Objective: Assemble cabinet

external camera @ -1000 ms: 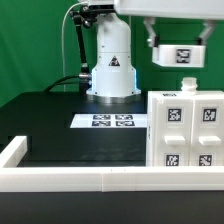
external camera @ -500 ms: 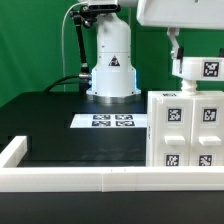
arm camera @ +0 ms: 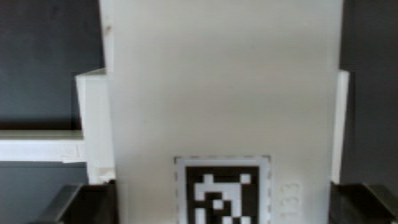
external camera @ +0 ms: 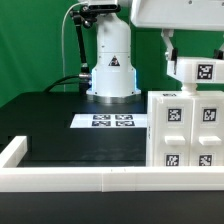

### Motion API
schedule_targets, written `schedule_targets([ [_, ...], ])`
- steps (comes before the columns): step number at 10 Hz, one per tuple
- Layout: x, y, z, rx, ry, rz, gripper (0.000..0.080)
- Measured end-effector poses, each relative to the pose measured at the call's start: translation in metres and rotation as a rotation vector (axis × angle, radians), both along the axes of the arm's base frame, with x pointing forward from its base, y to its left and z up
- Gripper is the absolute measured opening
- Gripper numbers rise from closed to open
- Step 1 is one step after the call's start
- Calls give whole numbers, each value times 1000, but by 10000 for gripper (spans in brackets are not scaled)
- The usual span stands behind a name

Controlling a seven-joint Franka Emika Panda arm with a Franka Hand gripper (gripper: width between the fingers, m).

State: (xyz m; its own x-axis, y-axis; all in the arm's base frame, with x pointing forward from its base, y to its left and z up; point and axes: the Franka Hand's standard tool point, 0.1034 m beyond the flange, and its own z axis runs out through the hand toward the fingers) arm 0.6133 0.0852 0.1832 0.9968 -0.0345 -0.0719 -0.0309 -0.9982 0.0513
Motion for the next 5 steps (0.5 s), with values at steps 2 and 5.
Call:
schedule_targets([
  [2, -4, -7, -5, -4, 11, -2, 560],
  [5, -5, -11, -12, -4, 2, -7, 560],
])
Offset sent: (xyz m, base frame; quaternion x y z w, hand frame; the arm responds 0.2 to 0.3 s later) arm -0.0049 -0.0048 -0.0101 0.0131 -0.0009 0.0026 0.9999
